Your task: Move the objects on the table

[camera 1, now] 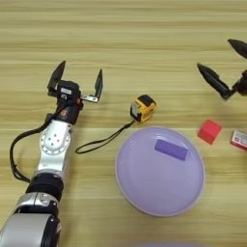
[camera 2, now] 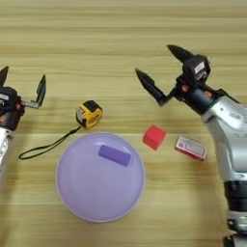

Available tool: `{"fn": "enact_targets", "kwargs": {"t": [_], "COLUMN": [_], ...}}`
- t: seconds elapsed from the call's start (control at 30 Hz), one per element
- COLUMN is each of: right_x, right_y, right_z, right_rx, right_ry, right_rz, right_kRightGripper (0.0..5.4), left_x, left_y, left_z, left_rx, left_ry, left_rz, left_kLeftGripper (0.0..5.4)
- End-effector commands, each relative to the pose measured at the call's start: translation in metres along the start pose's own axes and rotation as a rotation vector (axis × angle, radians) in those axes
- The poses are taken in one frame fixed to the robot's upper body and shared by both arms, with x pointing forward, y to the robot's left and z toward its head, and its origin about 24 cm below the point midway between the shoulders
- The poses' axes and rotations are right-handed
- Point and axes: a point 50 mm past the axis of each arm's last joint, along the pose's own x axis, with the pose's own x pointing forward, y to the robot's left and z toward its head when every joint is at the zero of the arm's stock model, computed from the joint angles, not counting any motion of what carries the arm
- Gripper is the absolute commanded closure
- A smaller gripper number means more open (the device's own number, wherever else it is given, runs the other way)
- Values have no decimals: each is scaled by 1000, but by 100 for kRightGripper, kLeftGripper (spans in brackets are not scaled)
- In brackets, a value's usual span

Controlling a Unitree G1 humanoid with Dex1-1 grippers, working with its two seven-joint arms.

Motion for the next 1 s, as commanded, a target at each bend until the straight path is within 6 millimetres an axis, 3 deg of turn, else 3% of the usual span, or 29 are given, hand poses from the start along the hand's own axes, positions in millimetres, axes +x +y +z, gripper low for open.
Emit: {"fn": "enact_targets", "kwargs": {"t": [0.03,0.37,0.53,0.83,1.0], "right_x": [12,8,-5,-8,-7], "right_y": [2,2,-2,-11,-13], "right_z": [-1,-54,-85,-89,-87], "right_rx": [-43,-12,28,27,13], "right_ry": [-38,-68,-34,-39,-52], "right_rz": [-146,-505,-625,-640,-648], "right_kRightGripper": [3,3,3,3,3], "left_x": [0,-3,-6,-6,-3], "left_y": [2,4,6,2,-15], "left_z": [3,5,6,10,18], "left_rx": [11,12,14,26,-13], "left_ry": [-15,-23,-24,-33,-45], "left_rz": [-8,-6,-3,-32,-101], "left_kLeftGripper": [0,0,0,0,0]}}
